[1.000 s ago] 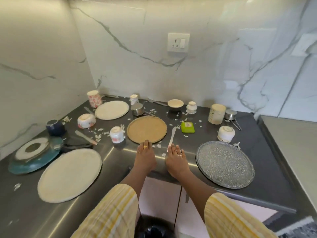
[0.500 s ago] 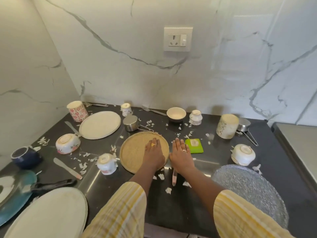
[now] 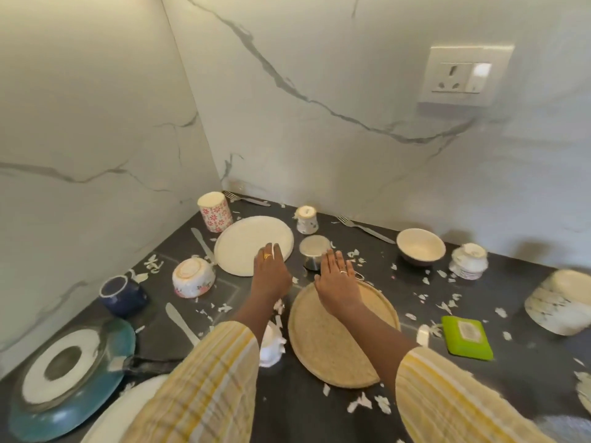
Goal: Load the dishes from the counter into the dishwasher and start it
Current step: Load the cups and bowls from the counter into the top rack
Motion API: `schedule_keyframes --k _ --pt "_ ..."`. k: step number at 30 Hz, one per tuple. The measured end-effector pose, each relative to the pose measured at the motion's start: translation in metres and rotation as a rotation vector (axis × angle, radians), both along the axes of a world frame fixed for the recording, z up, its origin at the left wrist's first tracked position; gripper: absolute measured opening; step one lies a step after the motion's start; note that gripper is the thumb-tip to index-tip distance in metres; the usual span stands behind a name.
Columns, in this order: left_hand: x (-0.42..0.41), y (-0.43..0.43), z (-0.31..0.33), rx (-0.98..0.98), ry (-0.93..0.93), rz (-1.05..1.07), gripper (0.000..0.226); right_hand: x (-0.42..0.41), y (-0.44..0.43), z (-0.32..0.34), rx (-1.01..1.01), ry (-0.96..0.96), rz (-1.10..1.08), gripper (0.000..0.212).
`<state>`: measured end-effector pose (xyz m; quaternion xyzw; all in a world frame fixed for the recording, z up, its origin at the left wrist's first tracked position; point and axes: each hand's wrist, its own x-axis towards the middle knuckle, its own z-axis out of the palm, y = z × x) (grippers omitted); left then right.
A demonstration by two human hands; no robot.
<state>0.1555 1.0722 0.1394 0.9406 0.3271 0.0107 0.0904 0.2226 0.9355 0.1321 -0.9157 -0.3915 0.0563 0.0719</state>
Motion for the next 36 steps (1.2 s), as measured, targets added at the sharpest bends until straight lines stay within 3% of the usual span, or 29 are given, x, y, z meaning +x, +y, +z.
schedule_keyframes --k 11,17,20,23,28,36 --pt "0.008 0.183 0.024 0.073 -0.085 0.217 0.070 0.002 0.102 -0.022 0.098 -0.141 0.107 0.058" --pt "0.041 0.244 0.029 0.009 -0.084 0.339 0.084 0.024 0.117 -0.032 0.160 -0.139 0.084 0.060" --pt "0.056 0.258 0.025 -0.168 -0.099 0.412 0.109 0.027 0.118 -0.039 0.156 -0.130 0.103 0.062" --pt "0.073 0.263 0.019 -0.344 -0.193 0.501 0.117 0.035 0.117 -0.042 0.180 -0.170 0.094 0.061" --pt "0.079 0.263 0.010 -0.303 -0.313 0.643 0.097 0.043 0.117 -0.049 0.185 -0.122 0.082 0.065" --pt "0.048 0.218 0.024 -0.159 -0.434 0.511 0.089 0.046 0.096 -0.032 0.132 -0.105 0.060 0.063"
